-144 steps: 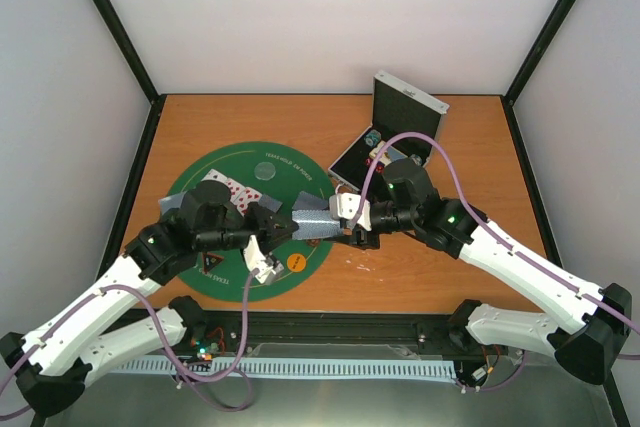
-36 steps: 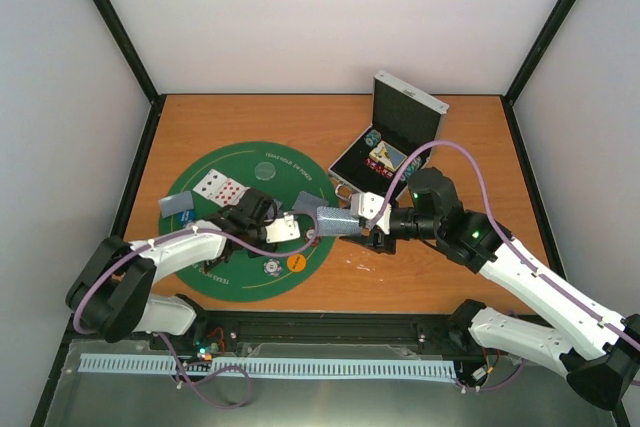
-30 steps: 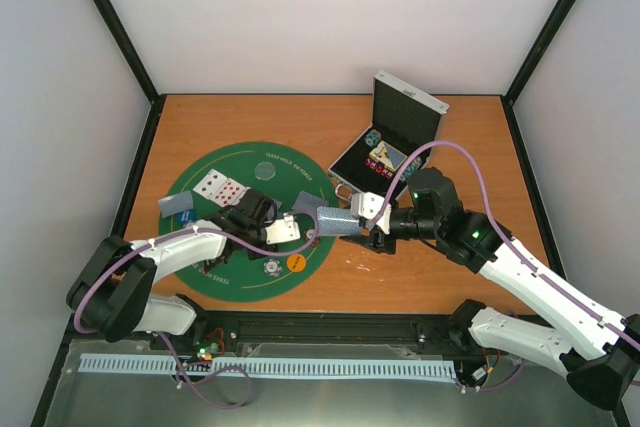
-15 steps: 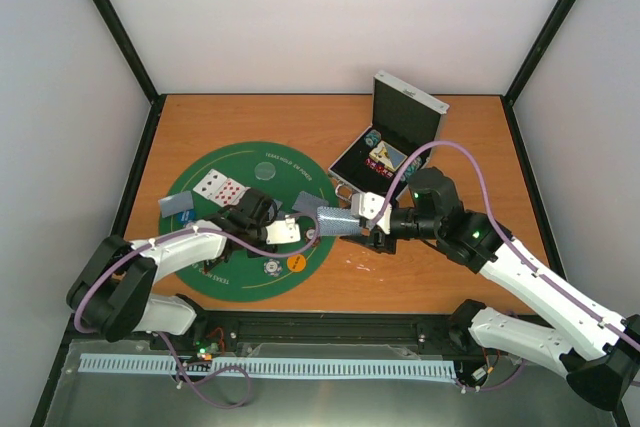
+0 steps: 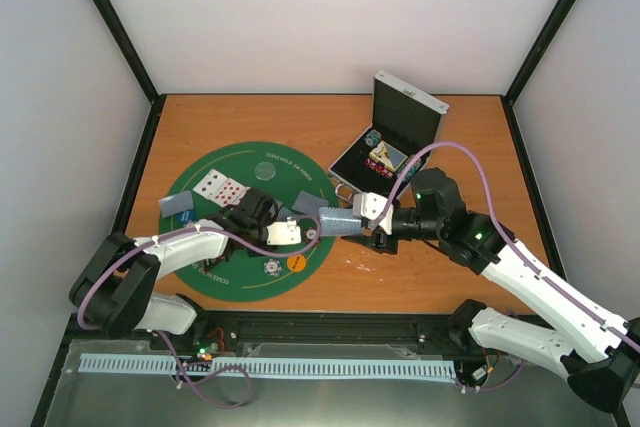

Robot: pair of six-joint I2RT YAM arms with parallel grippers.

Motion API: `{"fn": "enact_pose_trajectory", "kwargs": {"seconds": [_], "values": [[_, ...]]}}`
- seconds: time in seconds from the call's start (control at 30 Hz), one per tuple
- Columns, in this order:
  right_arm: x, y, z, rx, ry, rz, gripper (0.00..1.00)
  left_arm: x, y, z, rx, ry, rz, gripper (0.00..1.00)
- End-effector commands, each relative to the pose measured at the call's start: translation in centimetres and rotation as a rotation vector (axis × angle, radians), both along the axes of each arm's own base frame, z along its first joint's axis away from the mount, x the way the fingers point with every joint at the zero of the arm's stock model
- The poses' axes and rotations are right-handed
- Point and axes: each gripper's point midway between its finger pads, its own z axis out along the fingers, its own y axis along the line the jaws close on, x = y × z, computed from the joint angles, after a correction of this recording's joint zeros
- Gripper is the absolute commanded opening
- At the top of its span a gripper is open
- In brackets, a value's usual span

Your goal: Distribute texas hold em gaming equipment

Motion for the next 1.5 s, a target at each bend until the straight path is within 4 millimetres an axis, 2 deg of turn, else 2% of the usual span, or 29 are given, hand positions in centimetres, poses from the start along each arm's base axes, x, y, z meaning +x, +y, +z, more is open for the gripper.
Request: {"fn": "enact_pose_trajectory", "kwargs": {"seconds": [0.0, 0.13, 0.23, 0.37, 0.43, 0.5, 0.6, 0.7, 0.8, 0.93, 1.0, 1.07, 1.27, 1.37, 1.47], "values": [[-0.1, -0.1, 1.4, 0.049, -0.042, 0.005, 0.56, -1.3, -0.1, -0.1, 0.001, 0.049, -0.053, 0.33], [-0.2, -0.1, 1.2, 0.049, -0.026, 0.003, 0.56, -1.4, -0.4, 1.4, -0.013, 0.056, -0.055, 0.33], [-0.1, -0.1, 1.2, 0.052, -0.020, -0.002, 0.56, -1.4, -1.1, 3.6, -0.044, 0.071, -0.067, 0.33], [-0.4, -0.1, 1.4, 0.066, -0.015, 0.004, 0.56, -0.3, -1.5, 6.8, -0.079, 0.052, -0.006, 0.36], [-0.7, -0.1, 1.7, 0.079, -0.014, 0.019, 0.56, 0.1, -1.3, 8.0, -0.092, 0.052, 0.036, 0.41], [-0.9, -0.1, 2.1, 0.092, -0.017, 0.022, 0.56, 0.3, -0.9, 8.8, -0.102, 0.060, 0.079, 0.45], [-1.0, -0.1, 2.5, 0.098, -0.020, 0.024, 0.56, 1.4, 0.7, 9.2, -0.107, 0.056, 0.160, 0.43], [-0.7, 0.0, 2.6, 0.097, -0.014, 0.016, 0.56, 3.7, 2.7, 9.5, -0.130, 0.033, 0.287, 0.42], [0.6, 0.2, 2.1, 0.089, 0.015, -0.044, 0.56, 6.5, 4.1, 11.2, -0.217, 0.013, 0.413, 0.42], [5.3, -0.2, -1.0, 0.054, 0.115, -0.313, 0.55, 10.1, 5.9, 16.0, -0.438, -0.048, 0.584, 0.50], [7.0, -0.7, -3.1, 0.035, 0.162, -0.431, 0.55, 10.9, 6.8, 17.9, -0.548, -0.052, 0.641, 0.58], [8.3, -1.3, -5.2, 0.032, 0.209, -0.533, 0.54, 11.2, 7.9, 18.8, -0.624, -0.048, 0.694, 0.63], [9.9, -2.9, -11.6, -0.015, 0.320, -0.736, 0.54, 10.7, 10.6, 19.5, -0.706, -0.097, 0.781, 0.85], [9.7, -3.3, -14.0, 0.012, 0.359, -0.783, 0.53, 10.2, 11.7, 21.0, -0.708, -0.180, 0.799, 0.90], [9.5, -3.7, -16.7, 0.004, 0.401, -0.824, 0.52, 9.9, 12.1, 21.5, -0.715, -0.195, 0.807, 0.91]]}}
